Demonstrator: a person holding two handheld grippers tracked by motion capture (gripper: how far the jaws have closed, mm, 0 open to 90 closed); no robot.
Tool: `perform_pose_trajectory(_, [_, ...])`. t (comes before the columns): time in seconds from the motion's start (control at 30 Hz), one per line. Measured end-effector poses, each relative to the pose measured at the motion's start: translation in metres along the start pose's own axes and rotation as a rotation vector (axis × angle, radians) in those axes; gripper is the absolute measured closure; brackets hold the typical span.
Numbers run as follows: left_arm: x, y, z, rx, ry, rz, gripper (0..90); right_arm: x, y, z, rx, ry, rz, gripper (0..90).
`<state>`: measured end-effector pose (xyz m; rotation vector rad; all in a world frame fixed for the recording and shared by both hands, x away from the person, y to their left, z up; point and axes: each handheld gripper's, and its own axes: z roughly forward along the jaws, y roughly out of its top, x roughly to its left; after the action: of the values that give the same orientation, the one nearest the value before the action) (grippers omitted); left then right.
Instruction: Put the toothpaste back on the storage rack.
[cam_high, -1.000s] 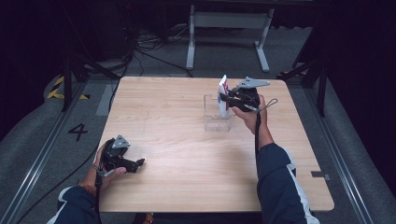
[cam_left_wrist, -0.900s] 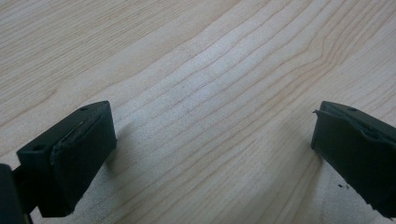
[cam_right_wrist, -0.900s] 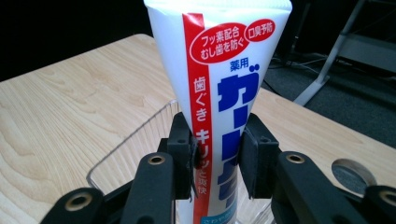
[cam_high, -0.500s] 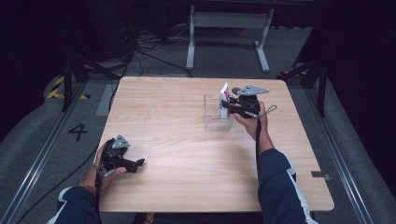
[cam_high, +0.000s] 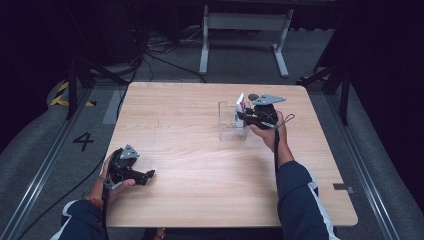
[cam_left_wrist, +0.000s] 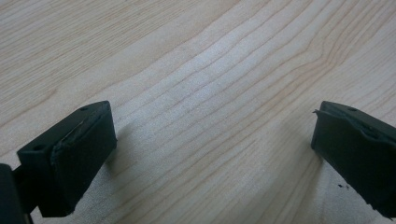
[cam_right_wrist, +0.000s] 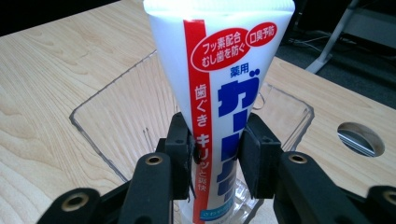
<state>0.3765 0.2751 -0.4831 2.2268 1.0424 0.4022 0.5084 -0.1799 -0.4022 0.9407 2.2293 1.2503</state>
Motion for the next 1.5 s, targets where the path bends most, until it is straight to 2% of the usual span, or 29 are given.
perform_pose_trajectory(0.6, [0.0000,0.0000,0.0000,0.000,0.000,0.000,0.4,0.0035,-0.0041,0.0013,0.052,0.002,-0.011,65.0])
perform_pose_trajectory(1.0, [0.0000,0.0000,0.0000,0.000,0.000,0.000,0.5,0.0035,-0.0070,-0.0015,0.032,0.019,0.004,61.8])
perform_pose_trajectory(1.5, [0.0000,0.0000,0.0000,0.000,0.000,0.000,0.4,0.0045,-0.0056,-0.0051,0.011,0.027,0.023,50.8])
